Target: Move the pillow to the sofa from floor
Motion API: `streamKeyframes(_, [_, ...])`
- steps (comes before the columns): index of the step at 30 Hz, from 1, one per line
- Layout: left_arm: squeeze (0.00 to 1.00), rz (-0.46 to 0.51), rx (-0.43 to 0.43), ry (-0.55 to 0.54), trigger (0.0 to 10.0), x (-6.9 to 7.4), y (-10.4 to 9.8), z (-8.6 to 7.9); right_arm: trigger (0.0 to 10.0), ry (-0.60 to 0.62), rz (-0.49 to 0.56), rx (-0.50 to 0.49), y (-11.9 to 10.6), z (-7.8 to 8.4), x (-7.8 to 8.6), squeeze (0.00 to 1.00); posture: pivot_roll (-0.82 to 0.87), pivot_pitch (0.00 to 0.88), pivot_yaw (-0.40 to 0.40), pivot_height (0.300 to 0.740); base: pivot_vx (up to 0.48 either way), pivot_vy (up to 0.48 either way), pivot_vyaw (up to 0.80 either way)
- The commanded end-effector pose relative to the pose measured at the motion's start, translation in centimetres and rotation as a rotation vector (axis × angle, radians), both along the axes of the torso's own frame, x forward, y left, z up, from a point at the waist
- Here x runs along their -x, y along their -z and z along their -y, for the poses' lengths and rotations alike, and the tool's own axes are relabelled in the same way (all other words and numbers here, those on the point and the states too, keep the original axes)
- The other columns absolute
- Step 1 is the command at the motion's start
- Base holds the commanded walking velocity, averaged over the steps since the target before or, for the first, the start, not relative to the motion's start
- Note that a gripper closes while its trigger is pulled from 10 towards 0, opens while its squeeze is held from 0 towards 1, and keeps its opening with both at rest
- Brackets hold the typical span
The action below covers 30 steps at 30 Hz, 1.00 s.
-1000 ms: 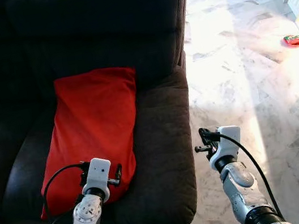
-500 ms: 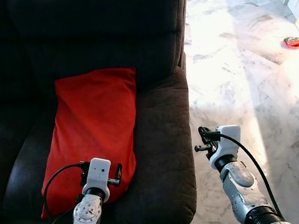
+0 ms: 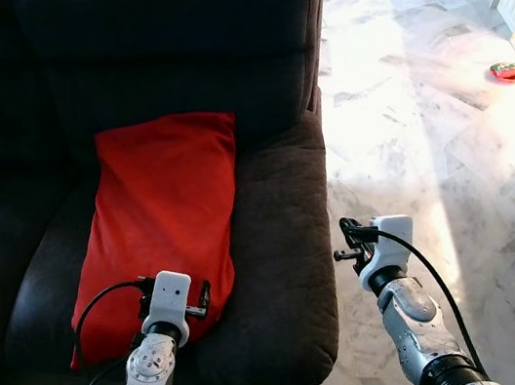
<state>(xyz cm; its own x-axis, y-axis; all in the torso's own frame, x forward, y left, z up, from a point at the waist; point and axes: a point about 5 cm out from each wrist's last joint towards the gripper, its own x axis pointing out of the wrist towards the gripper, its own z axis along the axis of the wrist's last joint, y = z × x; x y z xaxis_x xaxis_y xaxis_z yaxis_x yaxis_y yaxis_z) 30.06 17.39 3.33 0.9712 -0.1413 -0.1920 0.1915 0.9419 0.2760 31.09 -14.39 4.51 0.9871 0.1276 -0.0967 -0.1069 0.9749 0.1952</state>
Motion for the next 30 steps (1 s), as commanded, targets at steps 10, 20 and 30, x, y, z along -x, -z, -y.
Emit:
streamKeyframes(10, [0.0,-0.018,0.006,-0.012,10.0,0.37,0.5,-0.3,10.0,-0.027,-0.003,-0.017,0.04,-0.48,0.1,0.0,0.15,0.168,0.003,0.659,0.0,0.0,0.0])
streamKeyframes(20, [0.0,-0.025,0.003,-0.007,10.0,0.36,0.56,-0.28,10.0,-0.007,-0.009,-0.001,0.24,-0.18,0.25,0.0,0.15,0.171,0.002,0.654,0.0,0.0,0.0])
streamKeyframes(30, [0.0,-0.022,-0.006,0.032,10.0,0.3,0.45,0.11,10.0,-0.007,-0.009,-0.001,0.25,-0.16,0.29,0.0,0.15,0.174,0.003,0.654,0.0,0.0,0.0])
